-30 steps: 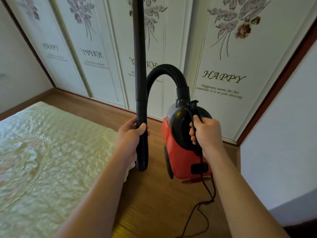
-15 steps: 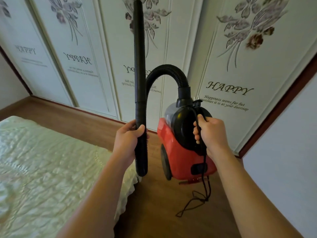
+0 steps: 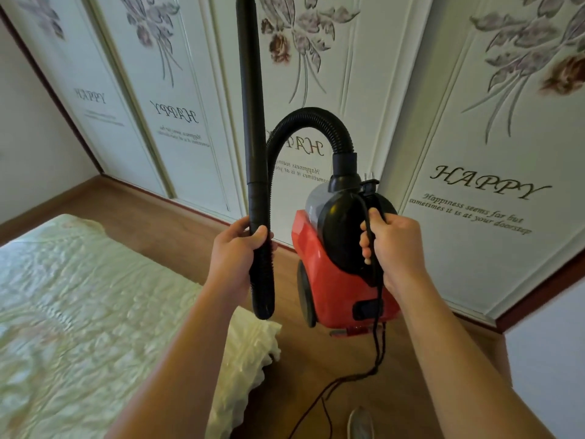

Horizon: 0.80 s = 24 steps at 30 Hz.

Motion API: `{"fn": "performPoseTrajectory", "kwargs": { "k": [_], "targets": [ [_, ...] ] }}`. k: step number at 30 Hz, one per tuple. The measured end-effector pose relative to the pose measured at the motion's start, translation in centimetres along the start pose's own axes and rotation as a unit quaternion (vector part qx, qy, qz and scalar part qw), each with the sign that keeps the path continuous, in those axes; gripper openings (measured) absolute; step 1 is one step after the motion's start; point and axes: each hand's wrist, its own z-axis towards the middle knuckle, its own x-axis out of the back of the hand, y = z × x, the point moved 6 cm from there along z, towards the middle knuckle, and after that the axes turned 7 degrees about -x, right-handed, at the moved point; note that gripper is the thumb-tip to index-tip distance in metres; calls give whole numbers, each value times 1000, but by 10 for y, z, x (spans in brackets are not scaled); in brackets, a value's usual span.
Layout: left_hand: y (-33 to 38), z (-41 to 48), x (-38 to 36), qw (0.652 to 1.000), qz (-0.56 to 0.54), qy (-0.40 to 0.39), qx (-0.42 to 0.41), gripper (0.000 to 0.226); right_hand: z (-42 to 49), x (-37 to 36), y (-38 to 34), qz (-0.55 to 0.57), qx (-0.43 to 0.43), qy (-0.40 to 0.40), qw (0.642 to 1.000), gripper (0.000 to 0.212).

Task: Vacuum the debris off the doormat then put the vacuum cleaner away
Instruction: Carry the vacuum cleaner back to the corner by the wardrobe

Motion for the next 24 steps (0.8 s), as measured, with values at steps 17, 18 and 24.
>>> {"fn": "performPoseTrajectory", "kwargs": {
  "k": [17, 18, 24],
  "targets": [
    [-10, 178, -67, 987, 1, 161, -18, 31, 255, -79, -44, -80, 19, -171, 982, 38],
    [-11, 189, -63, 986, 2, 168, -18, 31, 266, -90, -45, -84, 21, -177, 980, 38],
    [-18, 277, -26, 981, -3, 194, -20, 30, 326, -173, -42, -105, 20, -192, 975, 38]
  ]
}}
